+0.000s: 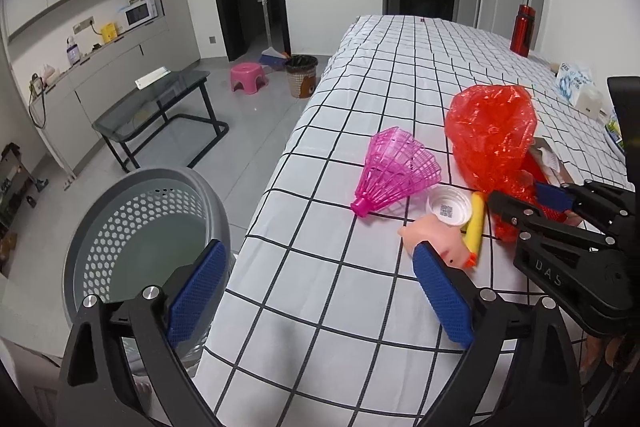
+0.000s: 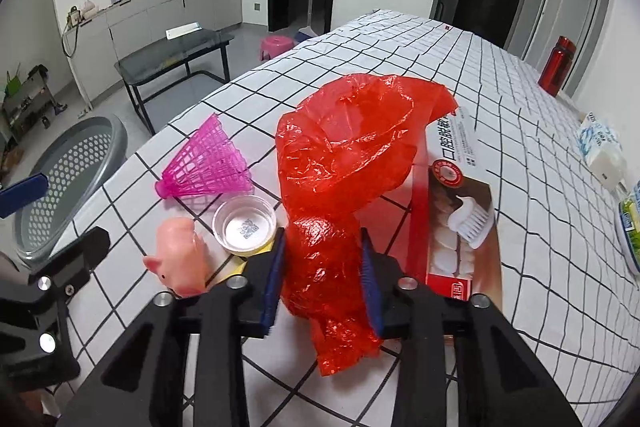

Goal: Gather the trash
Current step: 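Close the right tool on the red plastic bag, then lift the red bag with the right tool while the left tool grasps the pink pig toy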

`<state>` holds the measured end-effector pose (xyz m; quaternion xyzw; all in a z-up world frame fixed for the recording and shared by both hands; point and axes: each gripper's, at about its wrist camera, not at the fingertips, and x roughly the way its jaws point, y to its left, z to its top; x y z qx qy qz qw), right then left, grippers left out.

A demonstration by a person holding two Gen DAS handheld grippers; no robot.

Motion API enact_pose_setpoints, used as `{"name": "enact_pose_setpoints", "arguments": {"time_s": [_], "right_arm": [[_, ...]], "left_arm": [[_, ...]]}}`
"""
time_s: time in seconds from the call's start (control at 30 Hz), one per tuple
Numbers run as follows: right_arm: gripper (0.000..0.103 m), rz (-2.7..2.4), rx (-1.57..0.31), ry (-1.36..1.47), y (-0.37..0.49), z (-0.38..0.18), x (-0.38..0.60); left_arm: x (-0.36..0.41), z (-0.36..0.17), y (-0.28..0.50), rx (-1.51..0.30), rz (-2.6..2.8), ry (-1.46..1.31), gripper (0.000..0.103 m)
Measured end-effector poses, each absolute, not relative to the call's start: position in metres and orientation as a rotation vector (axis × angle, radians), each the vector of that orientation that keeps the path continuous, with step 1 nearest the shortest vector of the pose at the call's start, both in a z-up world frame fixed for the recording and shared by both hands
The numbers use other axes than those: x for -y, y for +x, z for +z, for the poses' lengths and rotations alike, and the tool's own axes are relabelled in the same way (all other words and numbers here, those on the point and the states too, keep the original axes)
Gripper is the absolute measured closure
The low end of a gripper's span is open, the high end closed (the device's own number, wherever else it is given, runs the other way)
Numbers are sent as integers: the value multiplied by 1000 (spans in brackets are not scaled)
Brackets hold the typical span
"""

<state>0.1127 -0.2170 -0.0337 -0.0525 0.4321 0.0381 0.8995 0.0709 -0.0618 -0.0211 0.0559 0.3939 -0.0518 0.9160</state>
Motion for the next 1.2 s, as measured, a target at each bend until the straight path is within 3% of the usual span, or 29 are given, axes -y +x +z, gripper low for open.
{"name": "enact_pose_setpoints", "arguments": {"time_s": [0.6, 1.07, 1.13, 1.2], "right_arm": [[77, 67, -686, 79, 49, 23, 268], [77, 84, -695, 209, 26, 9, 301], [77, 91, -691, 211, 25, 9, 302], [77, 93, -685, 208, 25, 10, 302]], "left_arm": [[90, -22, 70, -829, -101, 132, 10], [122, -42, 85, -892, -137, 124, 11], [122, -44, 87, -899, -134, 124, 14], [121, -47, 88, -901, -129, 127, 23]]}}
